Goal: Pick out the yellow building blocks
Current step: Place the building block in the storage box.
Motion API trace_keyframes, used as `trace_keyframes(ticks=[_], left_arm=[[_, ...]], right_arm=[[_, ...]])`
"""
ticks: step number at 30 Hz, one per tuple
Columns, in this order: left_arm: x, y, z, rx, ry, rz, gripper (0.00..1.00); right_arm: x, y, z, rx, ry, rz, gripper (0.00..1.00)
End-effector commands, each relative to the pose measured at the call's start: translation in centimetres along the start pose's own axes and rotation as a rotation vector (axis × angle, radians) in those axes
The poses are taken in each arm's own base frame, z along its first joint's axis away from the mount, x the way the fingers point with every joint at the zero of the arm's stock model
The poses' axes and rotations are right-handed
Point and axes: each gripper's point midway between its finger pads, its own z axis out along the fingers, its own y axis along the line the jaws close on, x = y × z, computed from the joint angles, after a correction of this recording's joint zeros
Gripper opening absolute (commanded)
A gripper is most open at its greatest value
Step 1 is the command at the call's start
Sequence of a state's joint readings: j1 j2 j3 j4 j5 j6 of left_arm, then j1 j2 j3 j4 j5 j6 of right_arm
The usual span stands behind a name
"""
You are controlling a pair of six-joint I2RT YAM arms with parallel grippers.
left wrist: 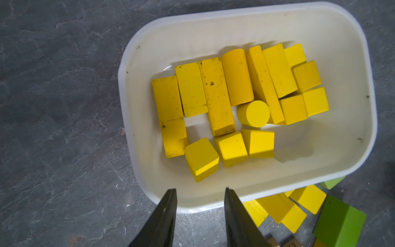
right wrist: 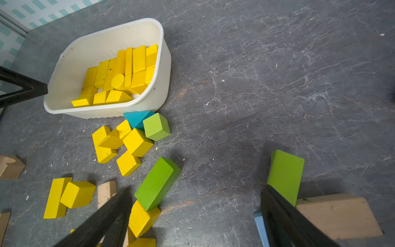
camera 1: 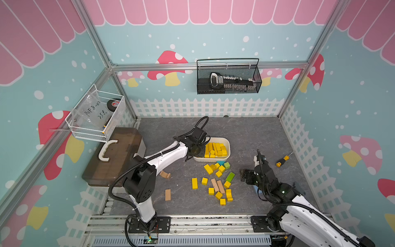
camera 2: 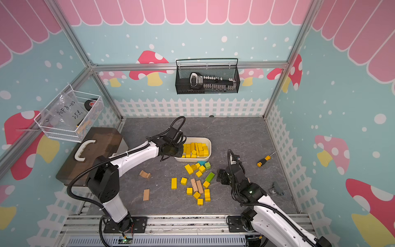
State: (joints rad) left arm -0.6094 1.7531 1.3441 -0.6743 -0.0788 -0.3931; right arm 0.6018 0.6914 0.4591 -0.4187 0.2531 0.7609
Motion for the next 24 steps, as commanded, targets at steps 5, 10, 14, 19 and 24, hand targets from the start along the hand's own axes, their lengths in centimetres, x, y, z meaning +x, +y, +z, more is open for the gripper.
trace_keyframes(ticks=[5,10,14,19,24], left_arm=[[3.4,-0.3,-2.9,0.09,0.024,-0.065,0.41],[6.9,-0.1,-3.7,0.108,0.058,-0.101,0.41],[10.2,0.1,-3.8,0.122,0.117,-0.158,0.42],[13.8,-0.3,-3.0,0.131,0.2,-0.181,0.42],[16.1,-0.3,-1.2,0.102,0.269,-0.164,0.41]], right_arm=[[0.3,-0.3,0.1,0.01,0.006,0.009,0.93],[0.3,-0.4,0.1,0.009,0.006,0.011,0.93],[0.2,-0.4,0.1,0.01,0.004,0.013,0.93],[0.3,-0.4,0.1,0.011,0.005,0.013,0.93],[0.2,-0.4,0.1,0.009,0.004,0.015,0.93]])
